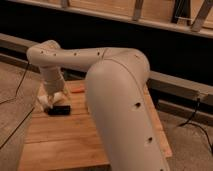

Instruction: Move the arm in a circular motion

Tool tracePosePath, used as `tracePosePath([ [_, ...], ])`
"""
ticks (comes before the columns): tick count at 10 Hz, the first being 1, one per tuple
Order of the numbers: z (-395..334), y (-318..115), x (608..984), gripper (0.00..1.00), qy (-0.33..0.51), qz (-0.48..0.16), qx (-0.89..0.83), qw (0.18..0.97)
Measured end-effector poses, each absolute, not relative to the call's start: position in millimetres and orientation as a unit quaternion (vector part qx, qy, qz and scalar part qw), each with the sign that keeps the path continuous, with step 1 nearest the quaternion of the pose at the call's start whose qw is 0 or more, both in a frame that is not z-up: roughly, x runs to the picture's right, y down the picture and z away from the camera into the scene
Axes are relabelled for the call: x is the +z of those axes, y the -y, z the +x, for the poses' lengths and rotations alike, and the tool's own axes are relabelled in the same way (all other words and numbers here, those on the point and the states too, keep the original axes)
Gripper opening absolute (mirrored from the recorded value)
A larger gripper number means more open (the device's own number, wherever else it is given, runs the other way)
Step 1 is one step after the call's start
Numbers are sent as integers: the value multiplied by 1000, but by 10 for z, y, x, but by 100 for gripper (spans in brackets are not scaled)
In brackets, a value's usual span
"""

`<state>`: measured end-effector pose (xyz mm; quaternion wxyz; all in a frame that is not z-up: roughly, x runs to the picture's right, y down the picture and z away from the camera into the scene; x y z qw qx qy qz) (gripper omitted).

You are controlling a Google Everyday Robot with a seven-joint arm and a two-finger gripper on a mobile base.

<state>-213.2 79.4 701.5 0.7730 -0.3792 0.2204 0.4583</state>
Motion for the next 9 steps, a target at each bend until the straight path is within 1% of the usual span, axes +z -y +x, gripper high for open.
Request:
tracePosePath([
  [2,-1800,-898,6804,65,-233,-369,477,763],
  [4,-1292,-901,6667,65,-257,-340,507,749],
  [6,-718,-759,6620,65,-282,-297,541,734],
  [7,-338,-596,6613,65,-298,-267,561,725],
  [9,27,-296,6675,65,-315,-231,577,717],
])
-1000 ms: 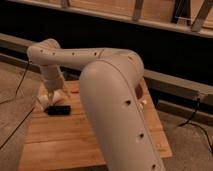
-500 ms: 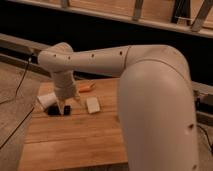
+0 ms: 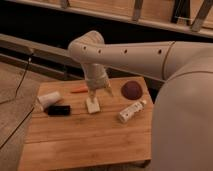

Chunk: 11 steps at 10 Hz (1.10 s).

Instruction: Move the arm in a circular motion

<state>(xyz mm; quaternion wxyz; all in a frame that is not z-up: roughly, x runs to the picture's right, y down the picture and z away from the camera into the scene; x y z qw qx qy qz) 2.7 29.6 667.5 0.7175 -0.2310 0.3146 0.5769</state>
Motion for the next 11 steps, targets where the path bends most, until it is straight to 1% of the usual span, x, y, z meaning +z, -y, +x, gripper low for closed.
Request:
tracePosePath([
  [1,145,-42,6805,65,-318,-213,581,719],
  [2,144,56,6884,65,-317,-208,580,720],
  [3,91,219,7048,65,-313,-204,580,724],
  [5,-141,413,7344,65,-295,-205,576,734],
  [6,-194,450,7416,65,-291,-205,575,737],
  [11,-186,460,7429,65,-291,-204,576,736],
])
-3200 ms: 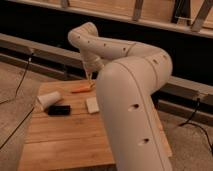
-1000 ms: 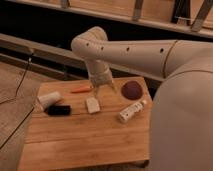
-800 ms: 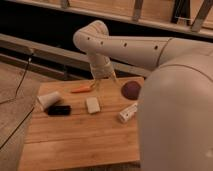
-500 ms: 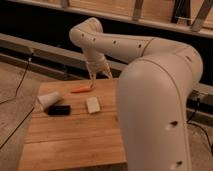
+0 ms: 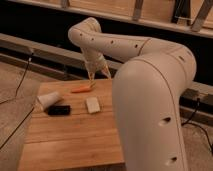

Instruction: Move the arm in a circular motion

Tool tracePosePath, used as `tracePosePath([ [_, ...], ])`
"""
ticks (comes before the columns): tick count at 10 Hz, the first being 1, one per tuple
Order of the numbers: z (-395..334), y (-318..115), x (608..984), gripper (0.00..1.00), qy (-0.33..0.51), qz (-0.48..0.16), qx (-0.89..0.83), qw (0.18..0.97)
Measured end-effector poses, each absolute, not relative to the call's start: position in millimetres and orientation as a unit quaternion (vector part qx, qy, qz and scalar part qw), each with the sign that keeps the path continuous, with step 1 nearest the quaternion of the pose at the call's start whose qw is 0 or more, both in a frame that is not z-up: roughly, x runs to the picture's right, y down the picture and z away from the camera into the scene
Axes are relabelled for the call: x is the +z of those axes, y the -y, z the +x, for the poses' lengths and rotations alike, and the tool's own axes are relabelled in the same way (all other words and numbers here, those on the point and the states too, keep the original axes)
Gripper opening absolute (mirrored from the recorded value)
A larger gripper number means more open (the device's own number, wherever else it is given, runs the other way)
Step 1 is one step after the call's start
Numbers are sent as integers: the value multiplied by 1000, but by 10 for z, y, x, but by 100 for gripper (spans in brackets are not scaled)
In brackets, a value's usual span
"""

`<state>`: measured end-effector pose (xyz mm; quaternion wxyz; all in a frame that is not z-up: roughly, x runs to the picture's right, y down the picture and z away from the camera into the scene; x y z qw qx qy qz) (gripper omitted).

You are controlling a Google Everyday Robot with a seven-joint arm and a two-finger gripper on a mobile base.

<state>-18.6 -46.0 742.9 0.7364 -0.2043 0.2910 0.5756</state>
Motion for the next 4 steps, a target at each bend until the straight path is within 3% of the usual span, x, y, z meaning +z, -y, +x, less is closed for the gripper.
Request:
tracePosePath([
  [4,-175,460,7429,65,-291,-204,576,736],
])
